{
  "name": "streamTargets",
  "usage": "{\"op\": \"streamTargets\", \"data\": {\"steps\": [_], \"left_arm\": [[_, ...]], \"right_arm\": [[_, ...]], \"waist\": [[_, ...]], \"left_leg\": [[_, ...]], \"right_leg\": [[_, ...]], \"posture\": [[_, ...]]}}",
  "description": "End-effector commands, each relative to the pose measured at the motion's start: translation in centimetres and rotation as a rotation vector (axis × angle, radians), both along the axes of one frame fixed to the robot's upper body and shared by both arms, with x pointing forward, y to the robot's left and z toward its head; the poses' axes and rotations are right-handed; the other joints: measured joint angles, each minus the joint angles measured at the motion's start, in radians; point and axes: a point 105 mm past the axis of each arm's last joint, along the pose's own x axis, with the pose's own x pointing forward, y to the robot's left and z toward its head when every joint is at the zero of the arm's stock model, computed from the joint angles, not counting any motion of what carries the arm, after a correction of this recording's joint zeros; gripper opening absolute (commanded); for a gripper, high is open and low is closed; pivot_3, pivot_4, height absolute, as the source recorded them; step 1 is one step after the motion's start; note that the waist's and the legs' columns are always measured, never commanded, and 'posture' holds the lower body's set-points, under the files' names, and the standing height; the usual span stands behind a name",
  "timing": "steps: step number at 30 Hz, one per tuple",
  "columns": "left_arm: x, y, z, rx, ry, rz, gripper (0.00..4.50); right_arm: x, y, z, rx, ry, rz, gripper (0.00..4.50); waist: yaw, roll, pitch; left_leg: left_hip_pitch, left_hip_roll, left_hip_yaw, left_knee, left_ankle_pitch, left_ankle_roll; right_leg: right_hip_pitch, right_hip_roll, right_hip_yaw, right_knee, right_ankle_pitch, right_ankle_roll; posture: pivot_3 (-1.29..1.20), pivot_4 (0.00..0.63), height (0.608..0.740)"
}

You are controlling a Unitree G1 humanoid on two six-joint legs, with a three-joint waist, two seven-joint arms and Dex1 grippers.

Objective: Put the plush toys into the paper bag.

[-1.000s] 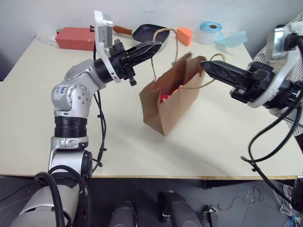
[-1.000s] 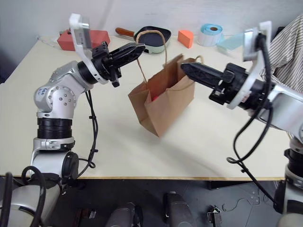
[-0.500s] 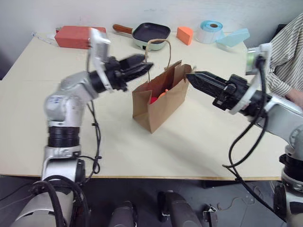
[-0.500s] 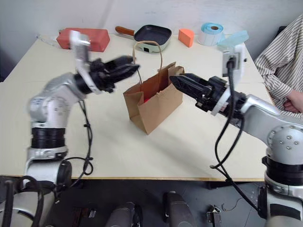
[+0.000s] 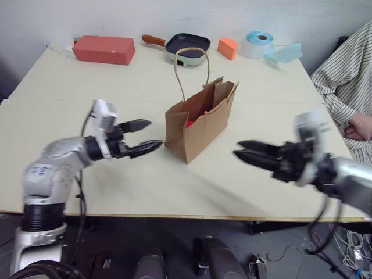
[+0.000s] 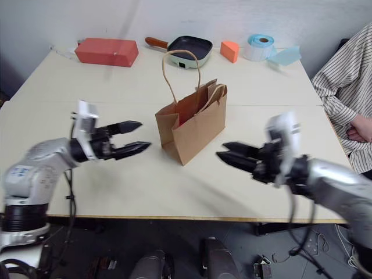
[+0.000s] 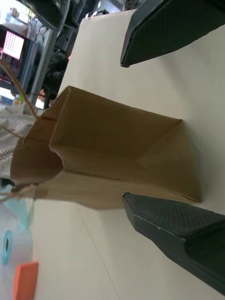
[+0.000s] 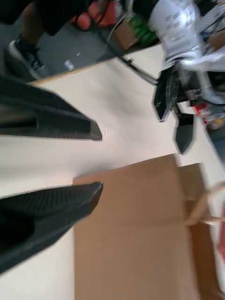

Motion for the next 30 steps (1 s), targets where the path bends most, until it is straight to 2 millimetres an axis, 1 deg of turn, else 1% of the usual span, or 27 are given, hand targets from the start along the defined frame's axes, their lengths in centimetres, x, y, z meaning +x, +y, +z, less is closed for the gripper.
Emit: {"op": "streamTargets", "data": {"steps": [1,2,6,8,10,15,18,20,24,27,30], "left_arm": [[1.1,-1.1,0.7,0.014,-0.080,-0.018,4.50],[1.4,-1.5,0.6,0.021,-0.089,-0.030,4.50],[1.5,-2.6,0.6,0.024,-0.105,-0.078,4.50],[1.6,-3.1,0.4,0.018,-0.106,-0.090,4.50],[1.6,-3.7,0.4,0.006,-0.108,-0.102,4.50],[2.0,-4.5,0.8,-0.040,-0.119,-0.091,4.50],[4.1,-4.1,0.7,-0.034,-0.133,0.031,4.50],[4.6,-4.2,0.5,-0.033,-0.134,0.047,4.50],[4.5,-4.8,-0.3,-0.018,-0.119,-0.003,3.64],[5.0,-5.1,-0.8,0.000,-0.115,0.004,2.63],[5.7,-5.2,-0.6,-0.008,-0.121,0.009,1.70]], "right_arm": [[2.9,2.0,-1.2,-0.116,-0.135,-0.042,0.13],[3.9,2.7,-1.5,-0.126,-0.150,-0.055,0.04],[6.8,4.9,-2.0,-0.130,-0.188,-0.098,0.04],[7.9,5.6,-2.2,-0.128,-0.196,-0.120,0.04],[8.7,5.9,-2.4,-0.129,-0.198,-0.141,0.04],[9.0,5.8,-2.8,-0.131,-0.195,-0.152,0.04],[8.6,6.1,-2.7,-0.115,-0.188,-0.135,0.04],[8.2,6.3,-2.4,-0.096,-0.192,-0.120,0.04],[7.5,6.3,-1.6,-0.070,-0.211,-0.097,0.00],[7.1,5.9,-1.2,-0.059,-0.229,-0.094,0.00],[6.0,4.9,0.0,-0.032,-0.273,-0.085,0.00]], "waist": [[-0.003,0.000,0.000],[-0.002,0.000,0.000],[-0.004,0.000,0.000],[-0.001,0.000,0.000],[0.002,0.000,0.000],[0.002,0.000,0.000],[0.000,0.000,0.000],[-0.004,0.000,0.000],[-0.005,0.000,0.000],[-0.001,0.000,0.000],[0.003,0.000,0.000]], "left_leg": [[0.000,0.000,0.000,0.000,0.000,0.000],[0.000,0.000,0.001,0.000,0.000,-0.001],[-0.001,0.001,0.002,-0.001,0.000,-0.001],[-0.001,0.001,0.002,-0.001,0.000,-0.001],[-0.001,0.001,0.002,0.000,0.000,-0.001],[-0.002,0.001,0.002,0.000,0.000,0.000],[-0.001,0.001,0.002,0.000,0.000,0.000],[-0.001,0.001,0.002,0.001,0.000,0.000],[-0.001,0.001,0.002,0.001,0.000,0.000],[-0.001,0.001,0.002,0.001,0.000,0.000],[-0.001,0.001,0.002,0.001,0.000,0.000]], "right_leg": [[0.000,0.000,0.000,0.000,0.000,0.000],[-0.001,0.000,0.000,0.000,0.000,0.000],[-0.003,0.000,0.000,0.001,-0.001,-0.001],[-0.004,0.000,0.000,0.001,-0.001,-0.001],[-0.004,0.000,0.000,0.001,-0.001,-0.001],[-0.004,-0.001,-0.001,0.001,-0.001,-0.001],[-0.004,-0.001,-0.001,0.002,-0.001,-0.001],[-0.004,0.000,-0.001,0.003,-0.001,-0.001],[-0.004,-0.001,-0.001,0.003,-0.001,-0.001],[-0.004,-0.001,-0.001,0.003,-0.001,-0.001],[-0.004,-0.001,-0.001,0.002,-0.001,-0.001]], "posture": [[0.00,0.150,0.740],[0.00,0.150,0.740],[0.00,0.150,0.740],[0.00,0.150,0.740],[0.00,0.150,0.740],[0.00,0.150,0.740],[0.00,0.150,0.740],[0.00,0.150,0.740],[0.00,0.150,0.740],[0.00,0.150,0.740],[0.00,0.150,0.740]]}}
